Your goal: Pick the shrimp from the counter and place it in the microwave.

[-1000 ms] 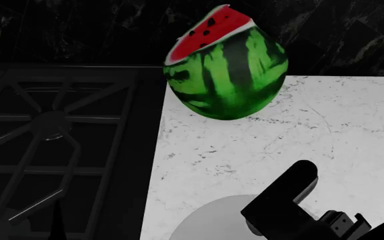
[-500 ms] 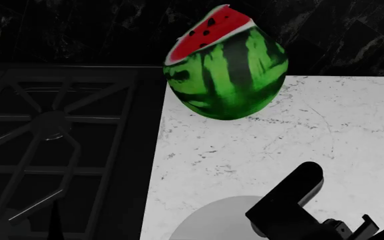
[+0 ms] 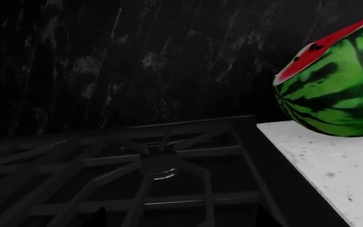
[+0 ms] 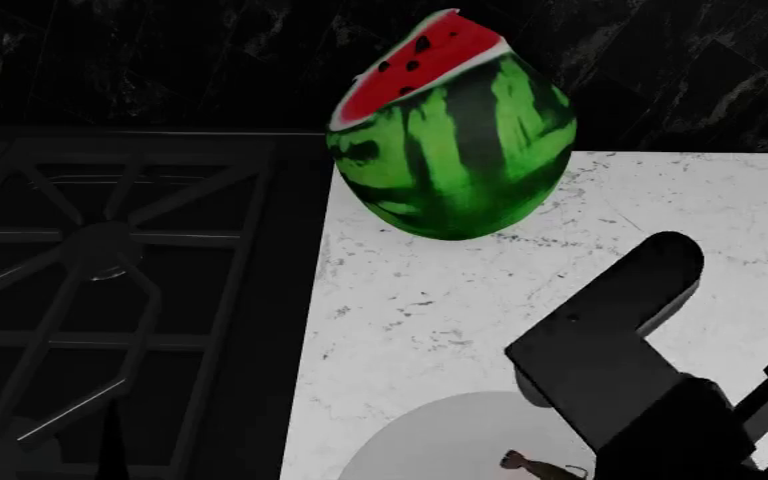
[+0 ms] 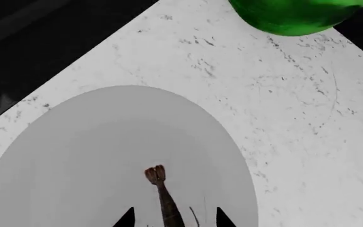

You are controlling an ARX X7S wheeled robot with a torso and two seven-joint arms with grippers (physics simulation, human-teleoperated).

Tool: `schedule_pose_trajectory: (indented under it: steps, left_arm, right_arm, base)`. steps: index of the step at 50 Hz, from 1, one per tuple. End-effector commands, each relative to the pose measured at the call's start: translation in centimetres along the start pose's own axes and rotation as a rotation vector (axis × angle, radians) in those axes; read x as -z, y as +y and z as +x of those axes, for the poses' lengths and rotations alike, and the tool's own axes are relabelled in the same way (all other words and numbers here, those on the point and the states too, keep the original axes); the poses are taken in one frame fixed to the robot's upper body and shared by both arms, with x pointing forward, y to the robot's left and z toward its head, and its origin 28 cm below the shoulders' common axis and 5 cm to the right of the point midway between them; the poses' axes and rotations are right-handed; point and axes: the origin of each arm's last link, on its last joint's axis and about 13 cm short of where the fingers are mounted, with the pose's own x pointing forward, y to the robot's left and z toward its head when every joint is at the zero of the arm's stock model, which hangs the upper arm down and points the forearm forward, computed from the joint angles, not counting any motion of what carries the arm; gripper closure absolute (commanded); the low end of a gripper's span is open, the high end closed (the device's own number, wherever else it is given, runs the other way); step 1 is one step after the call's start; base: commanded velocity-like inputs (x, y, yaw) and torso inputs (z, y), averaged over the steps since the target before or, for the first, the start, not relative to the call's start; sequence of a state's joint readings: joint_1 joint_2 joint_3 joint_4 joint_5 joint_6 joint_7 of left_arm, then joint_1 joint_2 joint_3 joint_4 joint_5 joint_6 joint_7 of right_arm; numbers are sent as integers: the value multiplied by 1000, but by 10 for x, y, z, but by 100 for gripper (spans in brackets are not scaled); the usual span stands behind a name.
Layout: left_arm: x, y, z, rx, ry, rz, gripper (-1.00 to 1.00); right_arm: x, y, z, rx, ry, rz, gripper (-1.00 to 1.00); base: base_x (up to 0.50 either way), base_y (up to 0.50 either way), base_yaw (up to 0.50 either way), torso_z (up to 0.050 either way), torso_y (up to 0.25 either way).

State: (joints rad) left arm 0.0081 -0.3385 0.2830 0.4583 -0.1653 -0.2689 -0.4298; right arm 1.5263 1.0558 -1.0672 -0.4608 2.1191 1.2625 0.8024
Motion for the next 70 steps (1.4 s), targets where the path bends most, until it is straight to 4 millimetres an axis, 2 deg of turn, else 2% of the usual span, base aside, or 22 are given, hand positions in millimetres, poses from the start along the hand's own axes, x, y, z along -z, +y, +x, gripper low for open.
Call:
schedule_pose_trajectory:
  steps: [1,5,11,17,24,30,36,48,70]
  left_arm:
    - [8,2,2,5,42,-38,-100]
    - [9,2,1,3,42,-39,-100]
    - [9,3,2,0,40,-35,-100]
    - [7,3,3,-1,36,-34,-100]
    - [8,3,2,-2,35,-34,-100]
    - [7,2,1,-4,35,-37,-100]
    - [6,3,1,-11,31,-37,-100]
    - [6,7,0,-32,26,-29,-100]
    - [4,8,-2,-35,26,-26,-100]
  right_arm:
    - [-5,2,-16,66,-206,56,100]
    - [0,4,-18,112,-295,112,100]
    - [20,14,-13,267,-427,140,100]
    - [32,22,-6,289,-534,216,100]
    - [39,32,1,325,-608,251,100]
    - [42,39,4,433,-655,232,100]
    - [53,46,12,504,-759,318,100]
    - [52,56,37,507,-812,312,100]
    - [51,60,38,483,-847,316,100]
  base:
    - [0,0,-3,0,0]
    - [0,0,-1,0,0]
    - [2,0,-1,0,0]
    - [4,0,-1,0,0]
    - [3,0,-2,0,0]
    - [0,0,-1,0,0]
    - [0,0,0,0,0]
    - [0,26,0,0,0]
    - [9,377,0,0,0]
